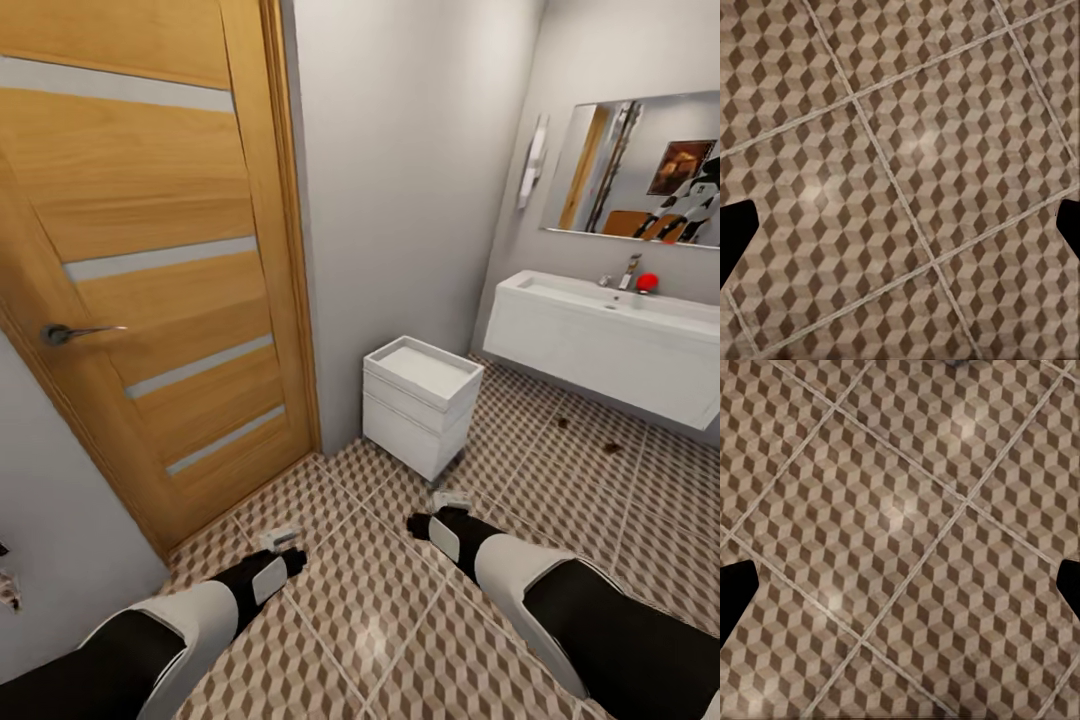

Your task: Take the four mousetraps from the cabinet in the bathroom and place them on the bathroom floor. Make sure all four end up on the same floor surface, and ensure that at least two of them are either under or directly next to the same bathroom sink.

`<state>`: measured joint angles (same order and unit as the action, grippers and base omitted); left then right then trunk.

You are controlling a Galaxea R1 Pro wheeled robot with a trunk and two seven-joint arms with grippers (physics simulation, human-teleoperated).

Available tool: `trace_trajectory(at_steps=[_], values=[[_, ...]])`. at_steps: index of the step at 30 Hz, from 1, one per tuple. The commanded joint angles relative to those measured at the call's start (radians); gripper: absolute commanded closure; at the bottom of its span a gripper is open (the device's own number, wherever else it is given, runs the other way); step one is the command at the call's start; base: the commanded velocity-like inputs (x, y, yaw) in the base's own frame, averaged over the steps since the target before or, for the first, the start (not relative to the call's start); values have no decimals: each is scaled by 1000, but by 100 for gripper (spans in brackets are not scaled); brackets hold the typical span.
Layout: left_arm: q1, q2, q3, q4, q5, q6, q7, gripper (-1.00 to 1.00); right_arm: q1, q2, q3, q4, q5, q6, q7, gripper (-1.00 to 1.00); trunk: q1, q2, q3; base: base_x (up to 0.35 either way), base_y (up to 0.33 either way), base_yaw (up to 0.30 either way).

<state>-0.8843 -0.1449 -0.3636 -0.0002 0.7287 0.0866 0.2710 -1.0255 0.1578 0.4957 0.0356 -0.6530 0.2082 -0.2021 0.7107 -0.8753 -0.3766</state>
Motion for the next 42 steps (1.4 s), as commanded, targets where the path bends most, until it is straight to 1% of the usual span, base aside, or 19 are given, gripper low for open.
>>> trace_trajectory(at_steps=[1,6,10,13,18,22,28,32,33,35,39,42], values=[[0,0,-9,0,5,4,4,-100,-1,0,9,1,-7,3,-2,-100,-4,6,1,0,0,263],[72,7,-9,-1,36,-27,3,-100,59,-1,9,1,-7,-49,-1,-100,-23,41,13,0,0,263],[128,16,-9,-1,53,-57,3,-100,93,-1,9,1,-7,-67,-1,-100,-38,69,22,0,0,263],[171,23,-9,-1,65,-94,2,-100,124,-1,9,1,-6,-75,-1,-100,-50,90,29,0,0,263],[244,28,-9,-1,77,-171,2,-100,187,-2,9,1,-5,-91,0,-100,-69,125,41,0,0,263],[282,28,-9,-1,80,-208,2,-100,231,-8,8,1,-5,-112,0,-100,-84,153,50,0,0,263],[316,27,-9,-1,81,-237,2,-100,296,-46,9,1,-5,-142,1,-100,-107,195,64,0,0,263],[328,25,-10,-1,81,-261,2,-100,332,-82,9,1,-5,-164,5,-100,-107,195,61,0,0,263],[328,25,-10,-1,81,-261,2,-100,332,-82,9,1,-5,-164,5,-100,-107,195,60,0,0,263],[332,23,-10,-1,81,-274,2,-100,347,-104,9,1,-5,-173,13,-100,-107,195,59,0,0,263],[339,15,-10,-1,81,-293,2,-100,386,-147,9,1,-5,-191,56,-100,-107,195,56,-9,0,204],[347,11,-11,-1,81,-300,2,-100,420,-170,9,1,-5,-210,101,-100,-107,195,55,-115,-9,98]])
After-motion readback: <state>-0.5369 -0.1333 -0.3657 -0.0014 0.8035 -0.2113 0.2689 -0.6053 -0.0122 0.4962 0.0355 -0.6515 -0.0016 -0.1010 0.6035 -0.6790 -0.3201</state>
